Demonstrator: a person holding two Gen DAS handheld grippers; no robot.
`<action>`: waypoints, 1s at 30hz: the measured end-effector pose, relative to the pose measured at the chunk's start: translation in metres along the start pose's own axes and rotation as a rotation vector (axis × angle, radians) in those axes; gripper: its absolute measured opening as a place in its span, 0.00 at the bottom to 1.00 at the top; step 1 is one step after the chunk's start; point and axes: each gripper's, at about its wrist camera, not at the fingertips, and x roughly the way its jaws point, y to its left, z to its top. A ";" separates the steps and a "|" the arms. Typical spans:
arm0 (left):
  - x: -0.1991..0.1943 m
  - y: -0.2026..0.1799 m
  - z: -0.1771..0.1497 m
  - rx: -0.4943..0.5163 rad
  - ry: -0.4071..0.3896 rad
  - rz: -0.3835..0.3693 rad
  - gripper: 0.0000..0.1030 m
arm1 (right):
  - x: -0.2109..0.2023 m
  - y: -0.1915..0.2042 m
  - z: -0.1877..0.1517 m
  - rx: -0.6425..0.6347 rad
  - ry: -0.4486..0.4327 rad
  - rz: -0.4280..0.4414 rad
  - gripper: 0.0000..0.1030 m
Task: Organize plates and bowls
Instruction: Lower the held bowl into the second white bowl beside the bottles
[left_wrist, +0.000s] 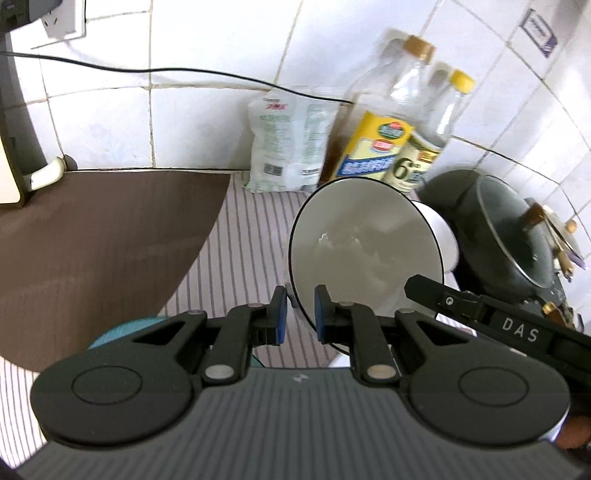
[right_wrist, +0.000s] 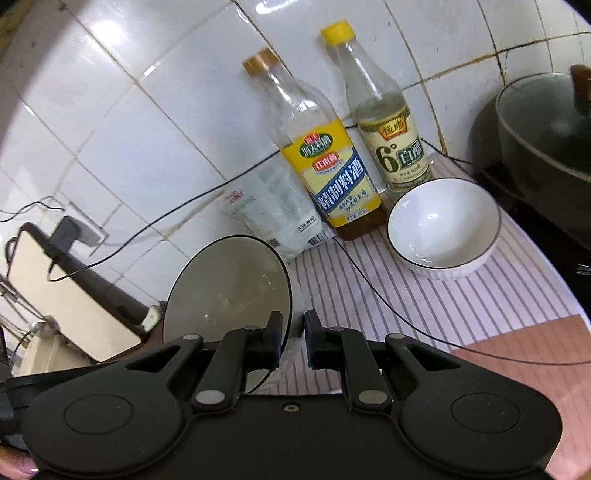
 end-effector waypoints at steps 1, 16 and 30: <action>-0.005 -0.004 -0.003 0.007 -0.003 -0.001 0.13 | -0.006 0.000 -0.001 -0.002 -0.002 0.003 0.16; -0.011 -0.036 -0.063 0.062 0.075 0.017 0.13 | -0.049 -0.031 -0.039 0.009 0.027 -0.035 0.16; 0.015 -0.042 -0.095 0.056 0.172 0.055 0.13 | -0.041 -0.044 -0.058 -0.091 0.084 -0.078 0.16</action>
